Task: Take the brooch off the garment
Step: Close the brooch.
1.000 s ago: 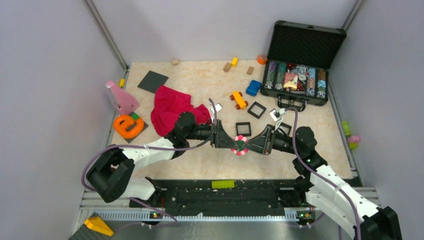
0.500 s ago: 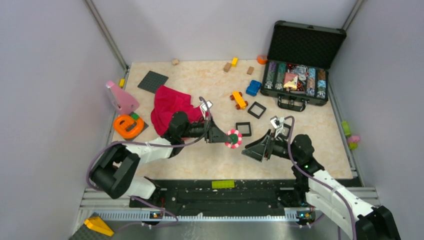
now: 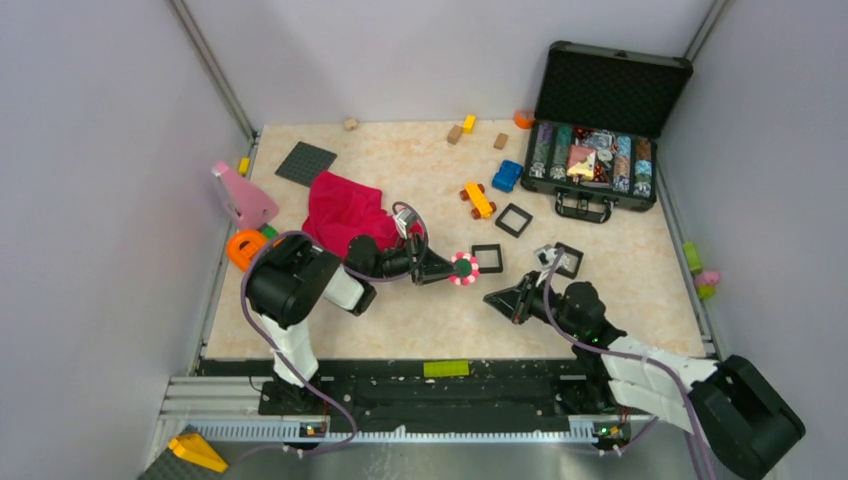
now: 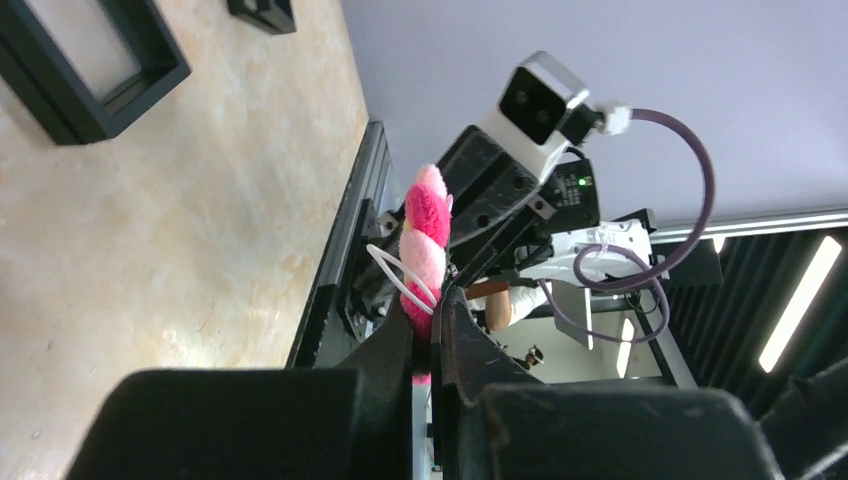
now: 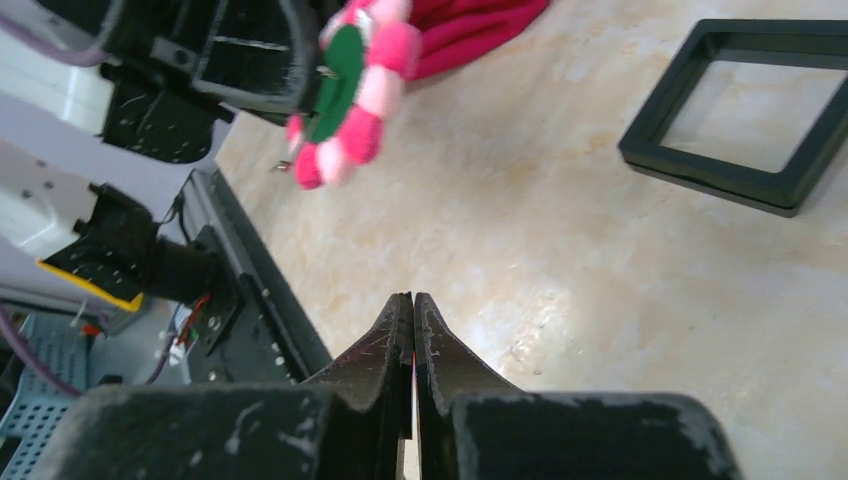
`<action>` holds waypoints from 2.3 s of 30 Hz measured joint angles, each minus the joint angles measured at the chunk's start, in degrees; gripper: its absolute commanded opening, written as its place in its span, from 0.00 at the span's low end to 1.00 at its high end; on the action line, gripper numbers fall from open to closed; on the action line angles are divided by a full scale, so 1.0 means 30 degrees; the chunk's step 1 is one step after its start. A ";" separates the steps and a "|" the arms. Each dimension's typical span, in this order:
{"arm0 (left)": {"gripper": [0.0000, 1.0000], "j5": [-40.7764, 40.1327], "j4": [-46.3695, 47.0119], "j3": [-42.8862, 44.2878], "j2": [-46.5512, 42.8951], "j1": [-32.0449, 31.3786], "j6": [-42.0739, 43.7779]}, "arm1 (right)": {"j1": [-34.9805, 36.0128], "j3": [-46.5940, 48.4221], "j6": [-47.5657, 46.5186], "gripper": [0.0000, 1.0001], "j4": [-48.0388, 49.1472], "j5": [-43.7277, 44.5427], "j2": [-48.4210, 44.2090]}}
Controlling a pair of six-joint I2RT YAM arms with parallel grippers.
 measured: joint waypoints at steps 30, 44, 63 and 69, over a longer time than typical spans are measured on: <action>0.00 -0.1180 0.1938 0.1209 0.1887 0.0000 -0.0372 | 0.1056 0.1967 0.1931 0.00 1.0389 -0.0772 0.8692; 0.00 -0.1180 0.1938 0.1610 0.1960 0.0000 -0.0364 | 0.1035 0.1530 0.0204 0.00 0.5880 0.1588 0.6069; 0.00 -0.1384 0.1953 0.1625 0.2040 -0.0189 -0.0342 | 0.1938 0.2441 0.0437 0.00 0.7315 0.2200 0.6645; 0.00 -0.1384 0.1945 0.1625 0.2157 -0.0372 -0.0277 | 0.1938 0.3475 0.0080 0.00 0.5421 0.2914 0.5275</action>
